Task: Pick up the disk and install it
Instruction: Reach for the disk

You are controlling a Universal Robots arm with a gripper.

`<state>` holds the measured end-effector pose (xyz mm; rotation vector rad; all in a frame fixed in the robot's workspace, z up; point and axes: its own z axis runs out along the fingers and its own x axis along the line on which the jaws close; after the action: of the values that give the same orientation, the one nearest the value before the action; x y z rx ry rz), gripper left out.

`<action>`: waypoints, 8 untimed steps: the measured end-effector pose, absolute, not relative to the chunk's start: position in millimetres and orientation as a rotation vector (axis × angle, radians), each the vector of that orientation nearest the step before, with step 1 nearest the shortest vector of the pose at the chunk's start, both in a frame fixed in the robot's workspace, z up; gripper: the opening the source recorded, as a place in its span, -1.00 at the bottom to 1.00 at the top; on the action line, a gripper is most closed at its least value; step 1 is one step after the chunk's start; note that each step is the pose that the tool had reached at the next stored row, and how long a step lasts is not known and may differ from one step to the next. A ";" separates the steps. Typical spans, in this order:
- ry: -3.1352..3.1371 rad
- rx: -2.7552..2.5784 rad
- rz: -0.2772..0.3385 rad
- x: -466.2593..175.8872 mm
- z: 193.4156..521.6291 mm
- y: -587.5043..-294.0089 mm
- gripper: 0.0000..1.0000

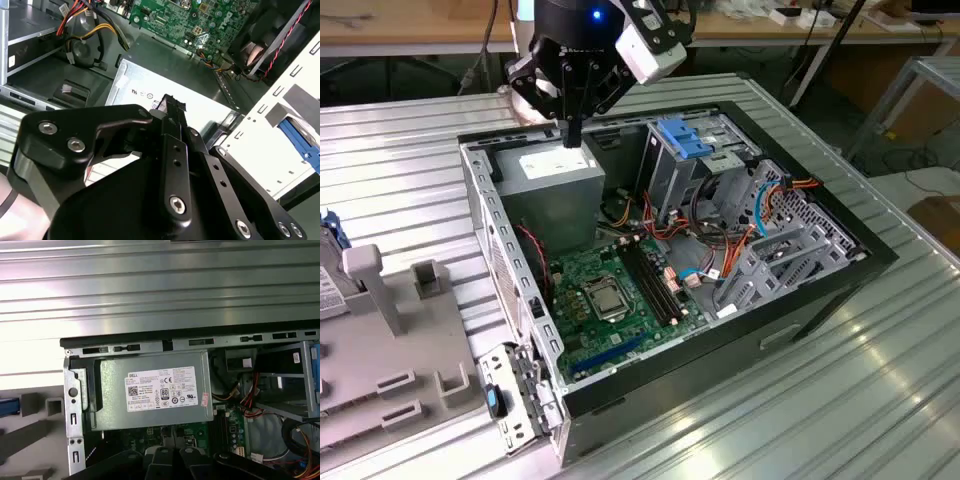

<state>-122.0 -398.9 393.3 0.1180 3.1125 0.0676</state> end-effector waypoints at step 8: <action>3.113 0.118 0.068 -126.3 393.3 -398.9 -0.79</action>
<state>-126.3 -398.9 393.3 0.1179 3.1125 0.0676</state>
